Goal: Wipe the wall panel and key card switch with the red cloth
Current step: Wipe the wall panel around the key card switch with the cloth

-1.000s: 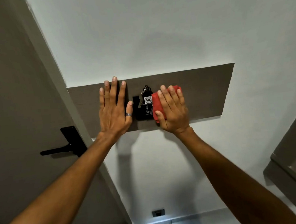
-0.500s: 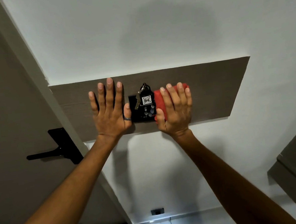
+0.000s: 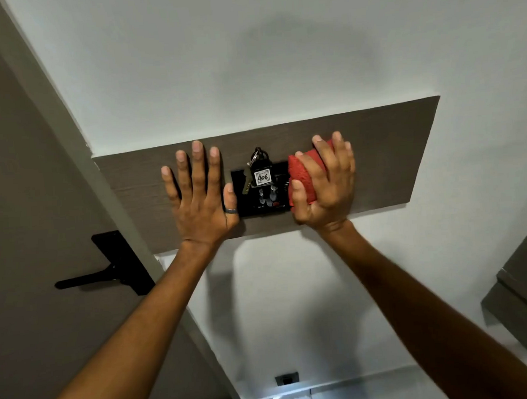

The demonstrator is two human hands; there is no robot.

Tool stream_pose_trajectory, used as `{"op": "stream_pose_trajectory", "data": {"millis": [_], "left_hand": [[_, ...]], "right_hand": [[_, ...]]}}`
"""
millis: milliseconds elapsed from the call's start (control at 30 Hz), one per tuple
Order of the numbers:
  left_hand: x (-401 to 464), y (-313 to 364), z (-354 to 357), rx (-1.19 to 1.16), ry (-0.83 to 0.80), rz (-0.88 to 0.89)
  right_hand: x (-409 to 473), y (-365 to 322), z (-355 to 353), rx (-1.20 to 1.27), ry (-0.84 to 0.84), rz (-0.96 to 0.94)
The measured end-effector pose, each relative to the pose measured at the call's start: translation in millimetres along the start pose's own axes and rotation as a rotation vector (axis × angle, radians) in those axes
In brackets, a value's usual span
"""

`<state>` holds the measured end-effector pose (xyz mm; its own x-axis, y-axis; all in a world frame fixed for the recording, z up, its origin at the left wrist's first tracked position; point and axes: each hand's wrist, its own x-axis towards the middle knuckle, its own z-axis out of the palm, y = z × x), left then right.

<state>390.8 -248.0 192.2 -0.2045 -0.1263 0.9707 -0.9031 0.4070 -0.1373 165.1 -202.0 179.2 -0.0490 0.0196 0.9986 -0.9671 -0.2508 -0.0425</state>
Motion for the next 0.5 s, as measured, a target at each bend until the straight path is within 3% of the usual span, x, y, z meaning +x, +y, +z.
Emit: {"op": "stream_pose_trajectory", "data": {"millis": [67, 200, 333, 400, 500], "left_hand": [[-0.3, 0.2, 0.3, 0.007, -0.004, -0.011], [0.4, 0.5, -1.7, -0.007, 0.000, 0.001], [2.8, 1.5, -6.4, -0.010, -0.024, 0.014], [6.9, 0.8, -8.7, -0.013, -0.035, 0.011], [5.3, 0.6, -8.9, -0.028, -0.056, -0.012]], "right_hand": [[-10.8, -22.5, 7.9, -0.005, 0.008, 0.059], [-8.5, -5.3, 2.5, -0.006, -0.016, -0.151], [-14.4, -21.9, 2.2, -0.063, 0.068, 0.162], [-4.9, -40.5, 8.9, -0.011, 0.093, 0.226], [2.4, -24.3, 7.1, 0.007, -0.003, -0.056]]}}
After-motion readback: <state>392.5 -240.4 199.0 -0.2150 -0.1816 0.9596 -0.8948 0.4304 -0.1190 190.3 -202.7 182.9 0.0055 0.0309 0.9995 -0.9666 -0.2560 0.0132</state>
